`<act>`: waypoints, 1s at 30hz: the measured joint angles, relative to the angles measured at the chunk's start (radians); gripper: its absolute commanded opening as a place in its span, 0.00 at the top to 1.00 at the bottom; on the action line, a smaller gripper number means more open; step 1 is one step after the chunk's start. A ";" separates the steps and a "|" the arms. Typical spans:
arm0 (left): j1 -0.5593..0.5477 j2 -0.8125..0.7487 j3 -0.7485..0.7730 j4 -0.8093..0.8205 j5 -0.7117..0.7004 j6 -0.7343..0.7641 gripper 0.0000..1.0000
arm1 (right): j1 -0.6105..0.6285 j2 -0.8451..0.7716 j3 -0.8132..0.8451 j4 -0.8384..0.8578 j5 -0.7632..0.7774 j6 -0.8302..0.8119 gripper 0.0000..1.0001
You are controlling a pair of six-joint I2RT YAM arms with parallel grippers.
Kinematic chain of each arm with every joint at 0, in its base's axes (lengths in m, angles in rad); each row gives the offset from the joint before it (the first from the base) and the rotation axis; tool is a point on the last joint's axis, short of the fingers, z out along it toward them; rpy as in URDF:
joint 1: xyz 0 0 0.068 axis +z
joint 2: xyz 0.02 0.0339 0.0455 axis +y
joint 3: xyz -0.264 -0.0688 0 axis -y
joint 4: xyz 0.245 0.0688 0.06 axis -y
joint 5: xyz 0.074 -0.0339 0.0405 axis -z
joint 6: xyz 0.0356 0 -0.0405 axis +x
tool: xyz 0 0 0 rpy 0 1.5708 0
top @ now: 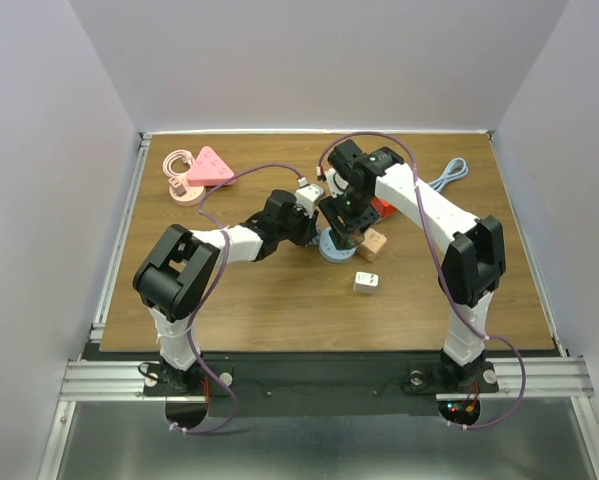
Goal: Insert the plug
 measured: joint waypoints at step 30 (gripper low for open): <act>0.001 0.023 0.011 0.010 0.078 0.024 1.00 | -0.017 0.016 -0.078 0.064 -0.059 0.102 0.83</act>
